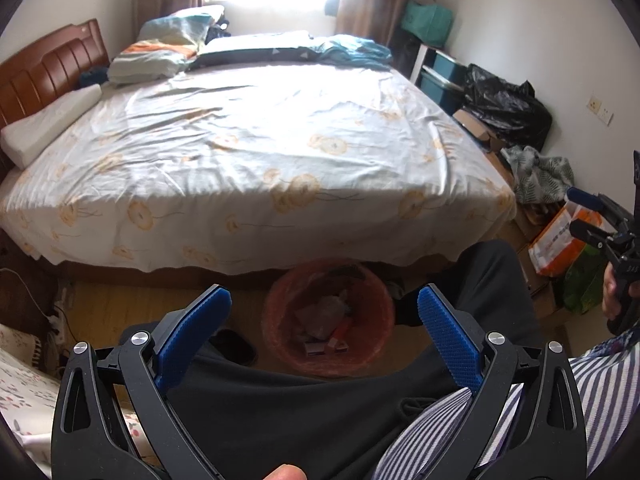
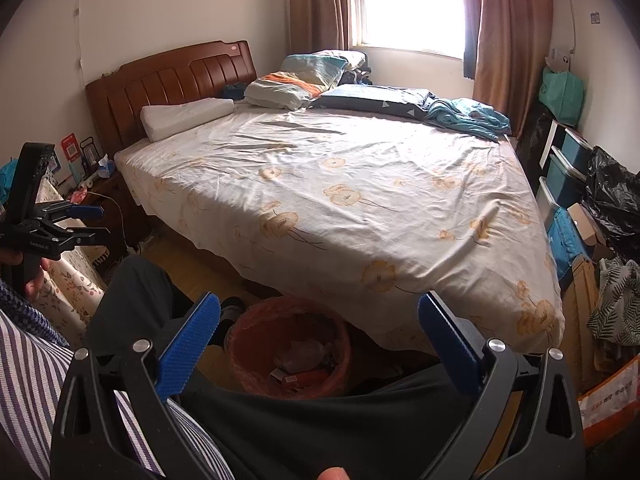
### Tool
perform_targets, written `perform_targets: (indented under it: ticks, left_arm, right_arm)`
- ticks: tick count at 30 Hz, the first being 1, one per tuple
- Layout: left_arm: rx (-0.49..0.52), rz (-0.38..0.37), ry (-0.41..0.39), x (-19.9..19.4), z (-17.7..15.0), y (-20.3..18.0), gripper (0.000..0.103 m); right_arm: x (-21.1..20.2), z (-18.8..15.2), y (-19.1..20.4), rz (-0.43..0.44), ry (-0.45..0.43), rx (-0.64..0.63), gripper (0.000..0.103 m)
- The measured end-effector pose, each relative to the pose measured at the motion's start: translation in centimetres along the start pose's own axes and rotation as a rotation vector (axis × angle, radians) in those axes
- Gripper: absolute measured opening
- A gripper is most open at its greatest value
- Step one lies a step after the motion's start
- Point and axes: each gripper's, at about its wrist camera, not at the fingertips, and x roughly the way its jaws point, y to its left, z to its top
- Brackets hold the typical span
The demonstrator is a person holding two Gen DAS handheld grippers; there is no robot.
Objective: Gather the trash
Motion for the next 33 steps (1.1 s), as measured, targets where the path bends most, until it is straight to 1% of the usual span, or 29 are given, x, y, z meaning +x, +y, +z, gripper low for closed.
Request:
perform_targets:
  ticks: [5,8,10,21,33]
  left_arm:
    - [-0.017,-0.001,0.003,-0.11,-0.11,0.26,0.097]
    - [-0.009,0.000,0.007,0.05,-0.40,0.14,0.097]
    - [-0.018,-0.013,0.016,0.18,-0.45,0.26,0.097]
    - [-0.009,-0.025,0.009,0.10,-0.43,0.05,0.097]
    - [-0.011,-0.019,0.014,0.16,-0.54,0.17,0.097]
  right_arm:
    - [-0.05,-0.12,0.13,0.013,-0.002,0.003,0.098]
    - [0.07,-0.11,0.08,0.011,0.002,0.006,0.098]
    - [0.15,-0.07,-0.17,0.020,0.005,0.021,0.098]
    - [0.23,0.07,-0.15,0.025,0.012,0.017,0.098]
    - [0.19,0.20,0.00,0.028,0.016,0.016,0.098]
